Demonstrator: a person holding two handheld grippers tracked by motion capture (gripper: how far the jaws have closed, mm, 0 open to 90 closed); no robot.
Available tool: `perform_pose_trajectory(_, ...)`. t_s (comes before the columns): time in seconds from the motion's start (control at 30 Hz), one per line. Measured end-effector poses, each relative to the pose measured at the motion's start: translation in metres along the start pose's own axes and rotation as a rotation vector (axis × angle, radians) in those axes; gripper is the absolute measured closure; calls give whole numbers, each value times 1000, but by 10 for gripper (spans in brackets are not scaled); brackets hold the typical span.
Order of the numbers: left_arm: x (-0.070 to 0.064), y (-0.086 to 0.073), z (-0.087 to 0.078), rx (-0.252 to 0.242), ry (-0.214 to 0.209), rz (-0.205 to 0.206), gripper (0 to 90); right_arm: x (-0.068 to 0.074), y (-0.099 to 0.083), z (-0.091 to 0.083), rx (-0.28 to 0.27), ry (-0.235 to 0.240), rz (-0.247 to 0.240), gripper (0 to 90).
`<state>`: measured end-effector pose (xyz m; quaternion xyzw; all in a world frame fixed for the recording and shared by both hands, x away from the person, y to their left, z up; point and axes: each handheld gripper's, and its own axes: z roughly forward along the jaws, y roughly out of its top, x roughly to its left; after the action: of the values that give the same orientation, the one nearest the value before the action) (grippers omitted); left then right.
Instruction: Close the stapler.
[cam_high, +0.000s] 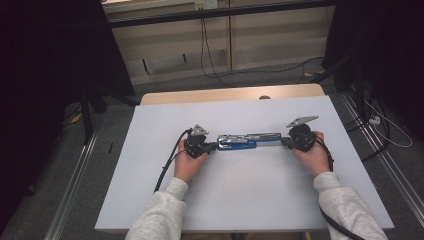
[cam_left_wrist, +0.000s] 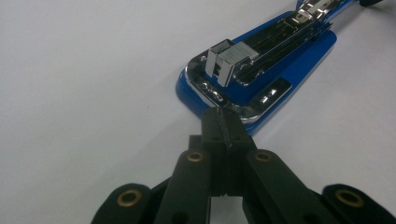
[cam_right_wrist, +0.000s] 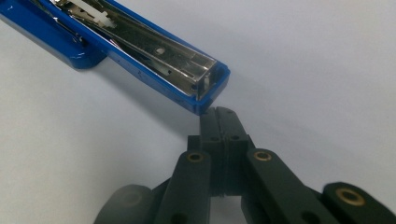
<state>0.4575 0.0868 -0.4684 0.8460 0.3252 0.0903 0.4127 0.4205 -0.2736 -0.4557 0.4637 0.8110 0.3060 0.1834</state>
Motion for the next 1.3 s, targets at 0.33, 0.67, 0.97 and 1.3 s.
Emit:
perform_pose_trajectory(0.33, 1, 0, 0, 3, -2, -4, 900, 0, 2, 2, -9, 10, 6, 900)
perform_pose_trajectory(0.67, 1, 0, 0, 5, 4, -2, 896, 5, 9, -3, -60, 35, 7, 885)
perform_pose_trajectory(0.97, 2, 0, 0, -3, 24, -12, 868, 10, 10, 0, -59, 50, -5, 826)
perform_pose_trajectory(1.3, 7, 0, -9, -36, 68, -59, 621, 12, 9, 1, -71, 74, 20, 684)
